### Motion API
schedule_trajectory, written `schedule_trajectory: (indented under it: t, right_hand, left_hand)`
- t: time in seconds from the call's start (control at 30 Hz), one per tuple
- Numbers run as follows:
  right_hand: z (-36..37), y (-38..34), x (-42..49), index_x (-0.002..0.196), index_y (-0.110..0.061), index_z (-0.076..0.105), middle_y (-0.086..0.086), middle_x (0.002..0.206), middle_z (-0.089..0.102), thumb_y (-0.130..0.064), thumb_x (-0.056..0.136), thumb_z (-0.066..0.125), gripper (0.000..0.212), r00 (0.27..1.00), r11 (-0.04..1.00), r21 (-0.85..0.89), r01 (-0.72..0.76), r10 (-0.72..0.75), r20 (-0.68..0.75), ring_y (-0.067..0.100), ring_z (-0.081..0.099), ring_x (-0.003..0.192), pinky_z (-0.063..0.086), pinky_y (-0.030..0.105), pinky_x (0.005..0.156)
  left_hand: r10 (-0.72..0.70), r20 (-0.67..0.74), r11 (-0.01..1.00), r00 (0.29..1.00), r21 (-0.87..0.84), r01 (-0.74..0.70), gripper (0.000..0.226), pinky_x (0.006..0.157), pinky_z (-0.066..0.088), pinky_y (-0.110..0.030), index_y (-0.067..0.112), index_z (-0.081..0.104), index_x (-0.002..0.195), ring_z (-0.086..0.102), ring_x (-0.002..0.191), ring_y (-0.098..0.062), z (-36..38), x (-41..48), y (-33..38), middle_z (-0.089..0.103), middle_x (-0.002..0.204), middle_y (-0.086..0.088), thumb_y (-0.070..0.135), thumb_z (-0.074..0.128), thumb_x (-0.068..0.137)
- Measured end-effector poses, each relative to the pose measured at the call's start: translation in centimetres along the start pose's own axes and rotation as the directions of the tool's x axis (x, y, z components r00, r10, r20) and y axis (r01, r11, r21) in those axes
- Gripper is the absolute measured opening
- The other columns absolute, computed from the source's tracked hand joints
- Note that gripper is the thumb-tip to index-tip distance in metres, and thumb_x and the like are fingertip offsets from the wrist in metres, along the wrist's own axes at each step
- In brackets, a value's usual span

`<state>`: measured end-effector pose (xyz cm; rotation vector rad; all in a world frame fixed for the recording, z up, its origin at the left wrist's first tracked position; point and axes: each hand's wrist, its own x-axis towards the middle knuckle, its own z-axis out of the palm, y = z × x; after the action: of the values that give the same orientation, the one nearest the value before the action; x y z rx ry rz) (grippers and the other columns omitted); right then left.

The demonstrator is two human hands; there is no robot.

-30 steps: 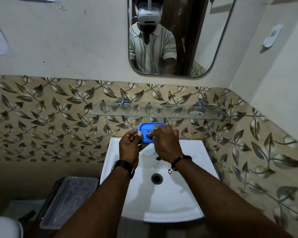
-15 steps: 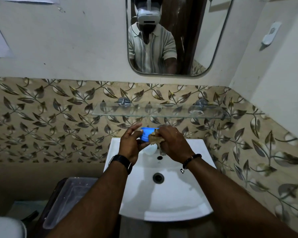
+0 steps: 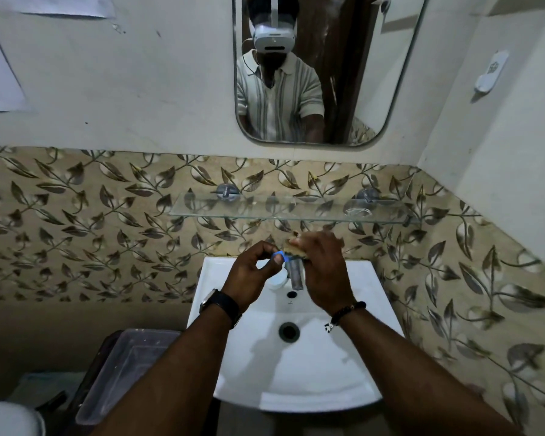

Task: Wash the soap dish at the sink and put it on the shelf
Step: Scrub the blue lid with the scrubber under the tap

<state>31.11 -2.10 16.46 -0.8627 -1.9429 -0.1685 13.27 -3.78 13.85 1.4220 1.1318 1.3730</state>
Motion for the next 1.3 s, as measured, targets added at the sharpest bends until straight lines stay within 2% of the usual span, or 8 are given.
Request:
schedule_trajectory:
  t: [0.17, 0.37, 0.5, 0.7, 0.83, 0.97, 1.13, 1.3]
  right_hand:
    - [0.2, 0.3, -1.3, 0.105, -0.013, 0.068, 0.009, 0.112, 0.067, -0.004, 0.089, 0.066, 0.019, 0.961, 0.948, -0.167, 0.269, -0.276, -0.016, 0.03, 0.059, 0.11, 0.039, 0.053, 0.103]
    - [-0.7, 2.8, -1.0, 0.11, -0.011, 0.062, 0.006, 0.119, 0.059, 0.002, 0.089, 0.049, 0.028, 0.987, 0.986, 0.124, -0.113, 0.126, -0.098, 0.031, 0.057, 0.111, 0.052, 0.048, 0.088]
    - [0.0, 1.8, -0.4, 0.101, -0.029, 0.056, 0.008, 0.093, 0.058, -0.006, 0.1, 0.049, 0.025, 0.734, 0.507, 0.689, -0.518, 0.677, 0.053, 0.028, 0.054, 0.076, 0.048, 0.04, 0.067]
    - [0.7, 0.5, 1.0, 0.098, -0.015, 0.049, 0.012, 0.09, 0.05, -0.012, 0.1, 0.056, 0.008, 0.602, 0.09, 0.887, -0.454, 0.765, 0.23, 0.024, 0.045, 0.077, 0.041, 0.032, 0.067]
    - [-0.3, 2.3, 1.5, 0.097, -0.011, 0.05, 0.003, 0.086, 0.056, -0.009, 0.099, 0.057, 0.008, 0.714, 0.451, 0.708, -0.543, 0.691, 0.108, 0.015, 0.053, 0.076, 0.048, 0.032, 0.065]
    - [-1.5, 3.8, 1.6, 0.101, -0.021, 0.059, -0.012, 0.091, 0.065, -0.008, 0.091, 0.059, 0.017, 0.922, 0.89, 0.268, -0.369, 0.314, 0.228, 0.01, 0.061, 0.083, 0.05, 0.035, 0.072]
    - [-2.1, 3.7, 1.8, 0.113, -0.013, 0.069, 0.005, 0.108, 0.073, 0.002, 0.077, 0.056, 0.041, 0.962, 0.989, 0.113, -0.097, 0.064, 0.264, 0.026, 0.066, 0.096, 0.053, 0.036, 0.082]
    - [-2.3, 4.0, 1.3, 0.112, -0.01, 0.071, 0.008, 0.109, 0.073, 0.01, 0.079, 0.057, 0.04, 0.944, 0.934, 0.138, -0.331, 0.327, 0.05, 0.028, 0.066, 0.101, 0.054, 0.044, 0.087]
  left_hand:
    - [0.03, 0.013, 0.995, 0.999, -0.097, -0.029, 0.007, 0.085, 0.056, -0.037, 0.014, 0.065, 0.088, 0.063, 0.091, -0.014, 0.2, -0.1, -0.2, 0.068, 0.091, 0.0, 0.018, 0.068, 0.092]
    - [-0.016, -0.032, 0.91, 0.999, -0.415, 0.001, 0.027, 0.09, 0.057, -0.04, 0.013, 0.061, 0.086, 0.065, 0.104, -0.026, 0.7, -0.7, 0.5, 0.07, 0.099, -0.004, 0.037, 0.073, 0.087]
    - [-0.071, -0.079, 0.799, 0.994, -0.601, 0.01, 0.022, 0.09, 0.057, -0.049, 0.008, 0.056, 0.088, 0.063, 0.107, -0.027, 1.4, -0.2, 1.1, 0.062, 0.114, -0.01, 0.029, 0.062, 0.087]
    - [-0.101, 0.015, 0.707, 0.995, -0.702, 0.083, 0.02, 0.095, 0.053, -0.05, 0.012, 0.058, 0.093, 0.06, 0.12, -0.031, 3.4, -0.8, 0.4, 0.061, 0.128, -0.018, 0.031, 0.053, 0.099]
    - [-0.065, -0.039, 0.943, 0.997, -0.331, 0.048, 0.025, 0.085, 0.052, -0.036, 0.02, 0.071, 0.108, 0.065, 0.103, -0.013, 2.8, -1.2, -0.2, 0.073, 0.114, -0.002, 0.036, 0.059, 0.095]
    - [0.077, -0.036, 0.996, 0.996, -0.042, -0.078, 0.021, 0.061, 0.05, -0.021, 0.031, 0.073, 0.11, 0.062, 0.081, -0.004, 0.9, 0.8, 1.7, 0.075, 0.101, 0.003, 0.029, 0.067, 0.09]
    - [-0.039, 0.18, 0.996, 0.983, 0.082, 0.025, 0.012, 0.066, 0.062, -0.035, 0.019, 0.072, 0.098, 0.07, 0.073, -0.012, 0.3, 2.2, 3.2, 0.072, 0.08, -0.001, 0.01, 0.071, 0.09]
    - [-0.148, 0.008, 0.952, 0.989, -0.269, 0.145, 0.008, 0.07, 0.062, -0.037, 0.004, 0.066, 0.102, 0.071, 0.078, -0.021, 0.8, 1.4, 2.1, 0.072, 0.086, -0.01, 0.006, 0.063, 0.095]
